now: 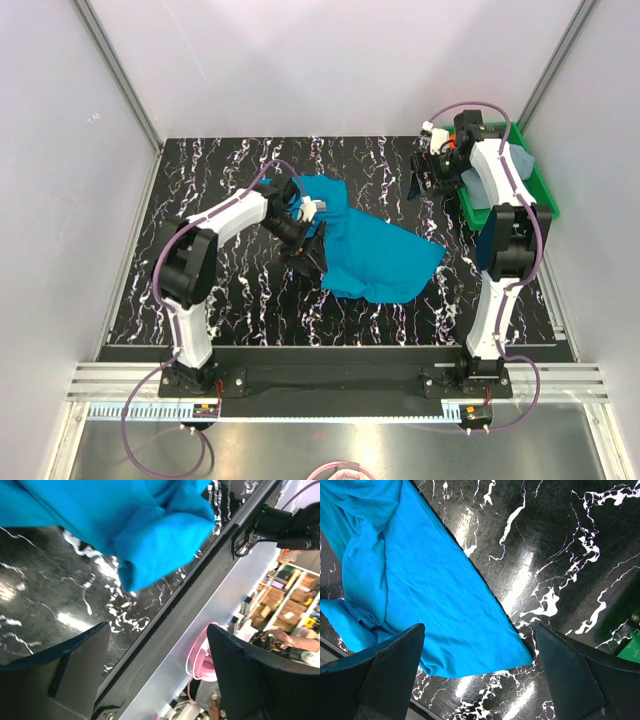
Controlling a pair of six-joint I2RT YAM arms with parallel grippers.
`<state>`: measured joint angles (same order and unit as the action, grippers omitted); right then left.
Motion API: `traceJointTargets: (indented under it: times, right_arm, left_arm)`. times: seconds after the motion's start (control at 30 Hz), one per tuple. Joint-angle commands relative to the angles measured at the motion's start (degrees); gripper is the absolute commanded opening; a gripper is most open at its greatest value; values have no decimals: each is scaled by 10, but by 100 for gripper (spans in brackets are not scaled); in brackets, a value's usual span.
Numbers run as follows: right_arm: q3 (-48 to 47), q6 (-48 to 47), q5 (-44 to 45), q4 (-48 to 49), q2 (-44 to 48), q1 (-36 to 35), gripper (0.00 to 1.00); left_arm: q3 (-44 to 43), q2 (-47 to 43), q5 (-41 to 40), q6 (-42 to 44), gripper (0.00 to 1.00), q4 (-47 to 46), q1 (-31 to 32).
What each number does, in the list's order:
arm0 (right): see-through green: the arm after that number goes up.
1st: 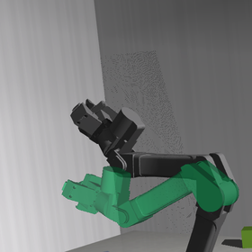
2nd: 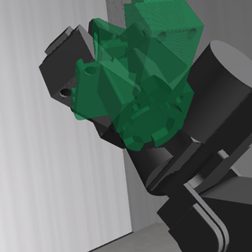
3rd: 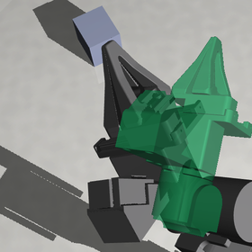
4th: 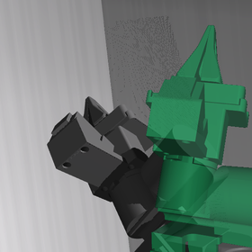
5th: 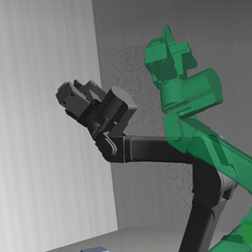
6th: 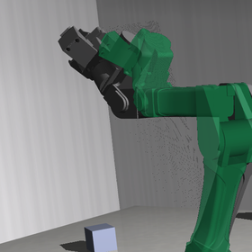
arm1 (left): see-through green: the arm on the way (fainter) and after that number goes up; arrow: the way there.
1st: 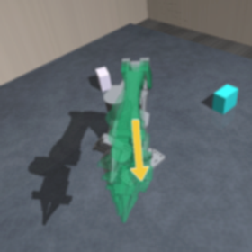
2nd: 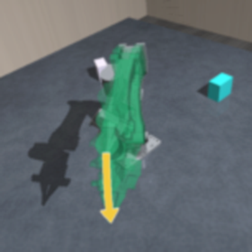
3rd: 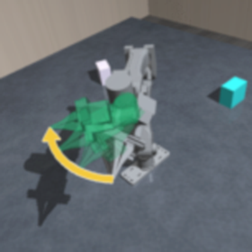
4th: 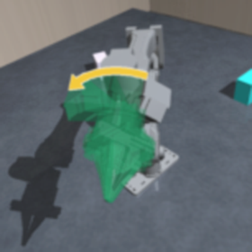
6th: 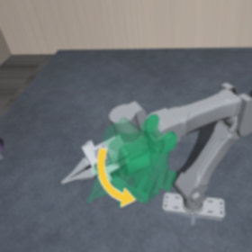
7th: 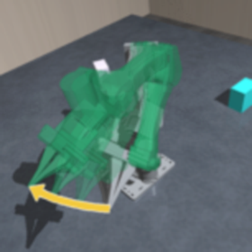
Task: Fold and stack the t-shirts
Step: Fold the tshirt
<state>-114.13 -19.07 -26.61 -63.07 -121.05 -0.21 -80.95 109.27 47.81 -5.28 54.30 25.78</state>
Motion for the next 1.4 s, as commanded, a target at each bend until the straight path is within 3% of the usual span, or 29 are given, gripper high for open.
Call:
traceJointTargets:
  times: [0.0,0.17,0.77,0.97,1.13,1.23,1.37]
  right_arm:
    - [5,1,-5,0,46,-1,100]
    - [10,-1,1,1,49,-1,99]
    - [8,0,2,6,45,-1,100]
    - [22,1,4,10,51,-1,100]
    - [19,3,1,12,49,-1,100]
    - [19,4,1,13,48,-1,100]
    - [27,3,1,14,52,-1,100]
  left_arm:
    - [-18,30,35,-6,80,-12,-6]
    - [-33,55,41,-10,81,-15,-6]
    - [-32,80,91,-25,68,-23,23]
    - [-33,79,109,-32,44,-21,26]
    - [-16,73,109,-40,47,-31,27]
    - [-18,66,70,-28,56,-17,26]
    - [-5,54,-3,-23,59,-11,21]
